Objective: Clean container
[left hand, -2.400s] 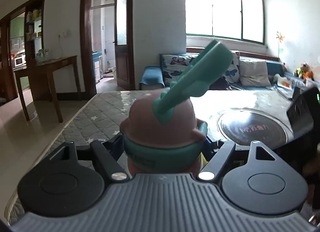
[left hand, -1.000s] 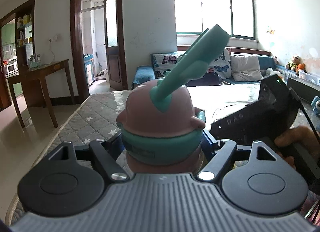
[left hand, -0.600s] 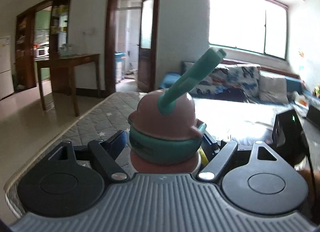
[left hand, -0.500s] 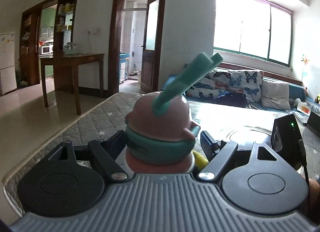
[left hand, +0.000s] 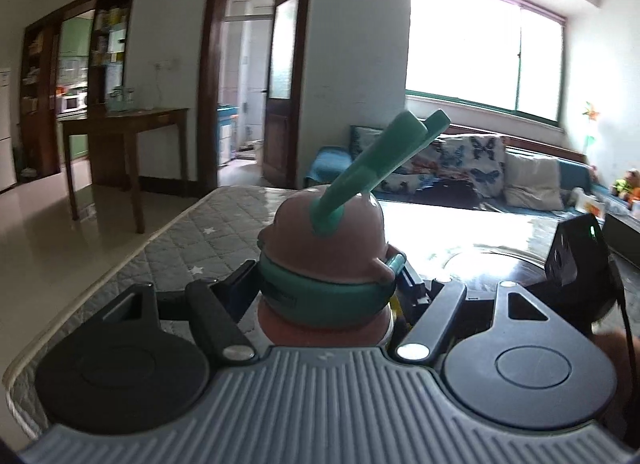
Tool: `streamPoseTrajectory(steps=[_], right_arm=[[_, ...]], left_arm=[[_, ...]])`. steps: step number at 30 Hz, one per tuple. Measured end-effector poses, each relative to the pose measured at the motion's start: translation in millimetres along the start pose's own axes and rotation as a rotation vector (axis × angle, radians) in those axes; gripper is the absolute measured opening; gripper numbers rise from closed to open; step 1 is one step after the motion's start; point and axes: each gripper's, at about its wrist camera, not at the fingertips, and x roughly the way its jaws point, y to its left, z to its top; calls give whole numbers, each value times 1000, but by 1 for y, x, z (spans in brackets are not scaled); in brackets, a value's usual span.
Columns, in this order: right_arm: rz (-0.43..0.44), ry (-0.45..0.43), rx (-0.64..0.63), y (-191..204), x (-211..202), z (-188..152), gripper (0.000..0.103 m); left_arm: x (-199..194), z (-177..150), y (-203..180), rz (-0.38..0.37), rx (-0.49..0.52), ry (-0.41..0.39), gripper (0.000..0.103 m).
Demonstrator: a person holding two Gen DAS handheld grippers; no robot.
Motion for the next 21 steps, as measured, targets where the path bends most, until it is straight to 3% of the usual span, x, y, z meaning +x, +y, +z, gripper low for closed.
streamPoseTrajectory(steps=[6,15,21], right_arm=[[78,-55,-10,16,-11,20,21],[212,-116,-6,38,-17,43,21],[219,-101,57,28,2,47,21]], left_arm=[[6,2,14,-78,37,8,72],[12,-1,18,-134,64,7,72],[14,-6,18,-132,60,1,72]])
